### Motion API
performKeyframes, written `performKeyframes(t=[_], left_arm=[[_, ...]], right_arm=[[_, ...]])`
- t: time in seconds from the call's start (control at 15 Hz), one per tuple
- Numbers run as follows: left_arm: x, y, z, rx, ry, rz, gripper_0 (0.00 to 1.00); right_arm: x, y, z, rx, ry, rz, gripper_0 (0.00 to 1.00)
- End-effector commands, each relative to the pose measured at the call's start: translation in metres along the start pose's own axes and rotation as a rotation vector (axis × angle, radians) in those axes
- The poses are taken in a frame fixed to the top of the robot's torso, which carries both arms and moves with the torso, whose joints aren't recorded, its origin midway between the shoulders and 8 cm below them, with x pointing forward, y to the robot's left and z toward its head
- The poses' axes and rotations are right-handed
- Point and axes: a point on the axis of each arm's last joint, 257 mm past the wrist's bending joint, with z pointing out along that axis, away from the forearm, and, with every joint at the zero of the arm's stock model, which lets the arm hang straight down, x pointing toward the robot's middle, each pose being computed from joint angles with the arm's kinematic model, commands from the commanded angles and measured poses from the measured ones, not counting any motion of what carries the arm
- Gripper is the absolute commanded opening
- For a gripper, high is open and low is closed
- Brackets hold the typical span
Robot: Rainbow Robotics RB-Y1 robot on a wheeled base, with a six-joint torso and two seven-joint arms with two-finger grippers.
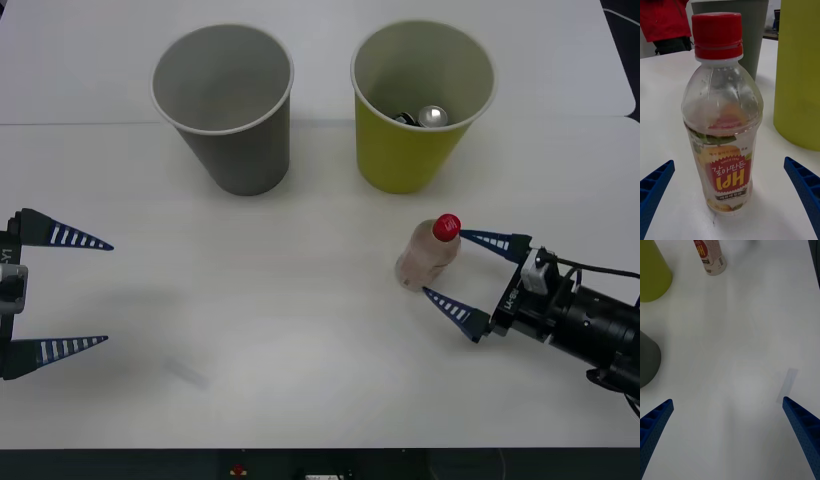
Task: Put the can into the green bin and the plastic bottle into the gray bin
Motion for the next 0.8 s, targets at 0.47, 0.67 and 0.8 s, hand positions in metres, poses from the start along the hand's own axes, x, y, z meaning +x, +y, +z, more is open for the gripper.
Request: performKeyframes(t=[0.47,0.67,0.8], left_arm=[[0.0,0.0,0.0,0.0,0.0,0.0,1.0],[0.0,0.0,0.0,0.0,0.0,0.0,1.0],[0.0,0.0,0.0,0.0,0.0,0.0,1.0]], right_arm=[[-0.02,-0.002,0.044,0.024,-0.053,0.009,1.0],[-0.028,-0.001,0.056,0.021,-0.073,0.007,0.43],[-0.034,-0.002,0.062,0.021,-0.086,0.01,0.0]])
